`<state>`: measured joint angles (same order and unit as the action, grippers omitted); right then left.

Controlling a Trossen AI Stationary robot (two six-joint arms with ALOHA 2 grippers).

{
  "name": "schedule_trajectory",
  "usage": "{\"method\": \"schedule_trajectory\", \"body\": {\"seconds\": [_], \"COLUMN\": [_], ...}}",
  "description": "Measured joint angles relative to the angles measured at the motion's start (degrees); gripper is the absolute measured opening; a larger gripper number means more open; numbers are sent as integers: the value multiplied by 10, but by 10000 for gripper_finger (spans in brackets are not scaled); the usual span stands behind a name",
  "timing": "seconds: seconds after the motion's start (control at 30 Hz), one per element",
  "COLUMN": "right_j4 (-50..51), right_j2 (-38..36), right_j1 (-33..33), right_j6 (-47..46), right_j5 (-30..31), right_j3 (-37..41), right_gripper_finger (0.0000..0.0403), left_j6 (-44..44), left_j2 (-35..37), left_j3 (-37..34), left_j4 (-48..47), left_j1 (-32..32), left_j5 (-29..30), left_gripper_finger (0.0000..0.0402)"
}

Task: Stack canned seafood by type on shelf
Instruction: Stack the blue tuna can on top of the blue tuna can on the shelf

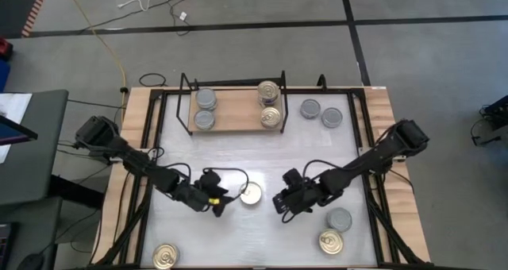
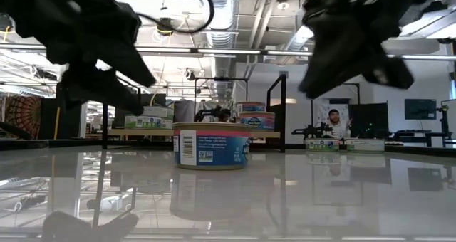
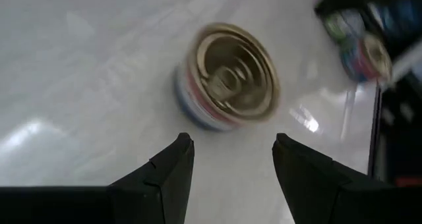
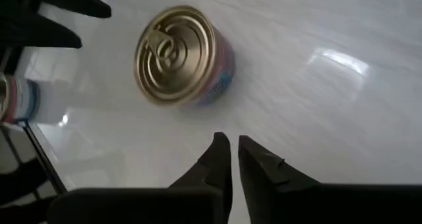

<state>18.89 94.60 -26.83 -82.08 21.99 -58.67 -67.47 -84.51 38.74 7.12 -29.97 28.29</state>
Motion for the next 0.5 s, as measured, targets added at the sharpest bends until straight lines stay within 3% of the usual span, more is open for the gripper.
{"method": "schedule_trajectory", "body": {"seconds": [0.13, 0.5], "right_j4": [-34, -77], "right_j2": [26, 41], "right_j1": [12, 23], "right_j6": [-2, 10], "right_j5": [1, 4], "right_j3": [0, 0], "right_gripper_finger": [81, 181], "left_j6": [-91, -146], "left_j2": [0, 0], "left_j3": [0, 0], "left_j4": [2, 25], "left_j1": [11, 4], "left_j5": [1, 16], "left_gripper_finger": [196, 196]}}
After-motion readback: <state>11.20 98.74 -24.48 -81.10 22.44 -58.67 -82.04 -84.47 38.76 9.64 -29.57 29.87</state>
